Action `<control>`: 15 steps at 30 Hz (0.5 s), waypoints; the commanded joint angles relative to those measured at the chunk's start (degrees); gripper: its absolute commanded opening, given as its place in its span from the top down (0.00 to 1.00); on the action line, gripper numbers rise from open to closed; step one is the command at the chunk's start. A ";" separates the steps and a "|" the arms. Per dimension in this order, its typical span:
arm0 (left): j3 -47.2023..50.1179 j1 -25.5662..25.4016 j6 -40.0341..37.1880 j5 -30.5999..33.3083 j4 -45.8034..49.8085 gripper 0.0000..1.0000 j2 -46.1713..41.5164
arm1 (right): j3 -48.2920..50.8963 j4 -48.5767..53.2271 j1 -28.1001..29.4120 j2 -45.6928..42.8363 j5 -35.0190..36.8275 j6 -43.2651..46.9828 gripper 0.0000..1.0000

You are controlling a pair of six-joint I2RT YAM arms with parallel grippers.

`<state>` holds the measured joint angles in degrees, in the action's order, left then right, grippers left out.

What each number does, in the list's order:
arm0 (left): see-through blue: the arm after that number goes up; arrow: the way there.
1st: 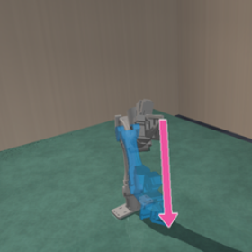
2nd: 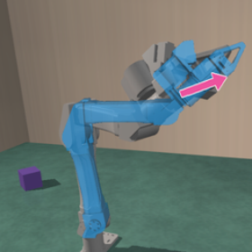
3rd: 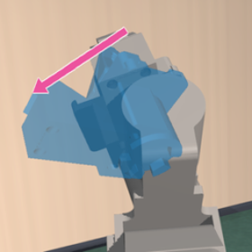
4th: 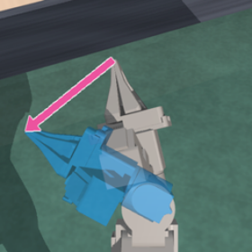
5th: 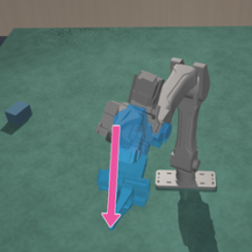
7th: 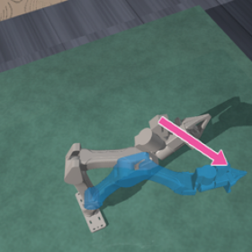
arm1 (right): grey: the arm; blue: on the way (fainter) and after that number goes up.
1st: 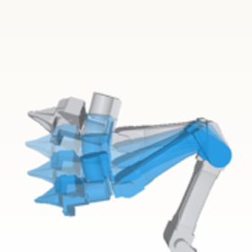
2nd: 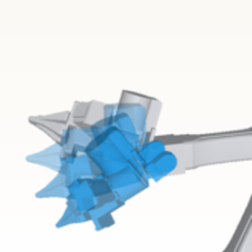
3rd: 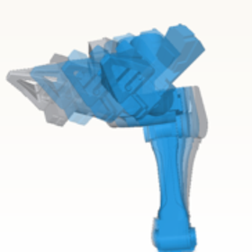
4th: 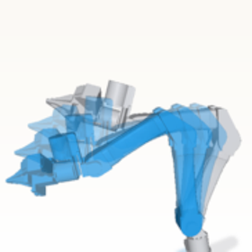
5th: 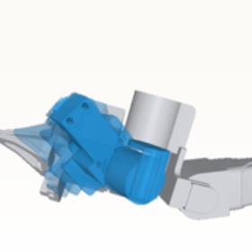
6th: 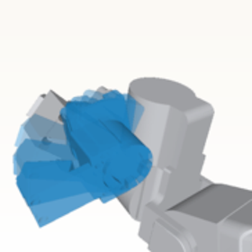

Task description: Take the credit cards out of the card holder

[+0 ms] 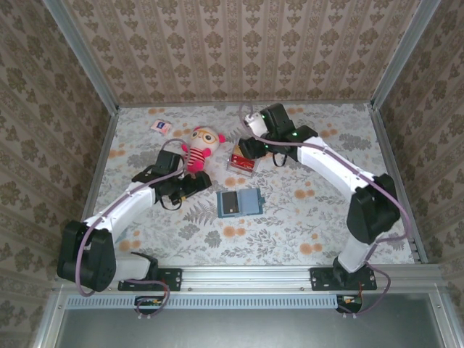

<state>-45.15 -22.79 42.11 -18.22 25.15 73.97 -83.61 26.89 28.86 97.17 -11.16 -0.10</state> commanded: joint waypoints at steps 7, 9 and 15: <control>1.55 -6.80 5.70 -0.05 -5.32 0.13 1.01 | 16.96 -6.05 0.40 -8.24 -8.33 -32.92 0.40; 1.41 -8.12 6.97 0.24 -6.35 0.16 2.26 | 19.81 -7.75 1.15 -7.47 -9.06 -37.08 0.41; 0.07 -11.69 8.91 0.98 -8.58 0.33 6.79 | 26.05 -16.72 3.97 -3.47 -12.52 -44.51 0.50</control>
<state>-44.38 -33.26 49.10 -18.00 18.22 79.07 -58.98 16.84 31.68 91.42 -19.94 -37.50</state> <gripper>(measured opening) 0.690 0.518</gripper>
